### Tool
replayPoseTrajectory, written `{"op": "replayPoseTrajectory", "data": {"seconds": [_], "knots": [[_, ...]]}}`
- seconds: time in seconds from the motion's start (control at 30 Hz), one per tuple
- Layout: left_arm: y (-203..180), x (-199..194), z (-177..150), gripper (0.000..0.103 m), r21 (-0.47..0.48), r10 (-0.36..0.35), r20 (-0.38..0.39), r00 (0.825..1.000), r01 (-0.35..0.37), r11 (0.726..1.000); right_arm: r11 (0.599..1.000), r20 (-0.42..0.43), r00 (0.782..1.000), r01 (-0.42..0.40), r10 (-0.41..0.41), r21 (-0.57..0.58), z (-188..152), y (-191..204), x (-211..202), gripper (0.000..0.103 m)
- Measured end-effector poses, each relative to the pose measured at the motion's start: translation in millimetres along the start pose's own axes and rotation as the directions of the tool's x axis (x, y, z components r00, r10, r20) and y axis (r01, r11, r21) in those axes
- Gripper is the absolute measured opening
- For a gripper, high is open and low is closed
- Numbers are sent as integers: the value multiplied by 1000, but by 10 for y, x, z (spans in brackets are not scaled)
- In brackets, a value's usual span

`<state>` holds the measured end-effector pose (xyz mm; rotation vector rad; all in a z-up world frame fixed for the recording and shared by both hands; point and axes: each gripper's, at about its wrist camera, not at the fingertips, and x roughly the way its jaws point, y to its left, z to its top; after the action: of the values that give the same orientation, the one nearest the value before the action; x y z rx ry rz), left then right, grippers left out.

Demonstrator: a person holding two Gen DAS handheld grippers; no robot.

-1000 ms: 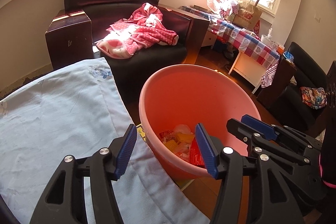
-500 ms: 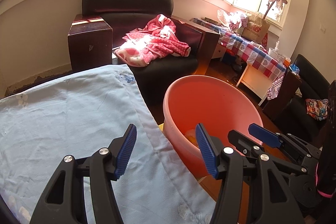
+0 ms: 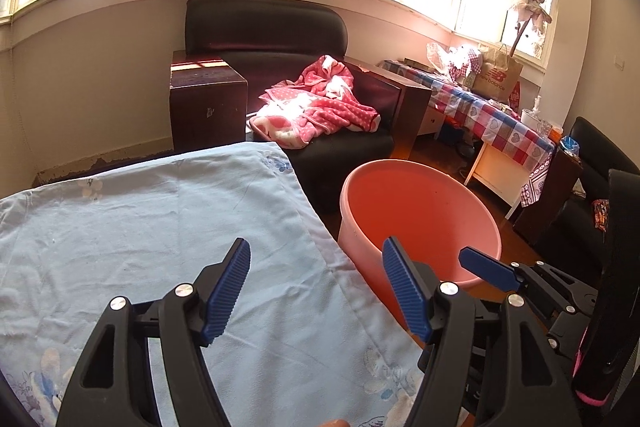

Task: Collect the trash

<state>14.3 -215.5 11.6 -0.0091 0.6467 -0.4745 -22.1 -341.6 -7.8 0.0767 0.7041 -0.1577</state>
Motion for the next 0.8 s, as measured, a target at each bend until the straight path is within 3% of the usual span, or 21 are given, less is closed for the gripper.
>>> {"op": "replayPoseTrajectory", "data": {"seconds": [0.8], "knots": [[409,-334,-309,67,-108,112,19,993,-110,988,1000,32,999,-6,5,14,-16,153,-101,54]]}}
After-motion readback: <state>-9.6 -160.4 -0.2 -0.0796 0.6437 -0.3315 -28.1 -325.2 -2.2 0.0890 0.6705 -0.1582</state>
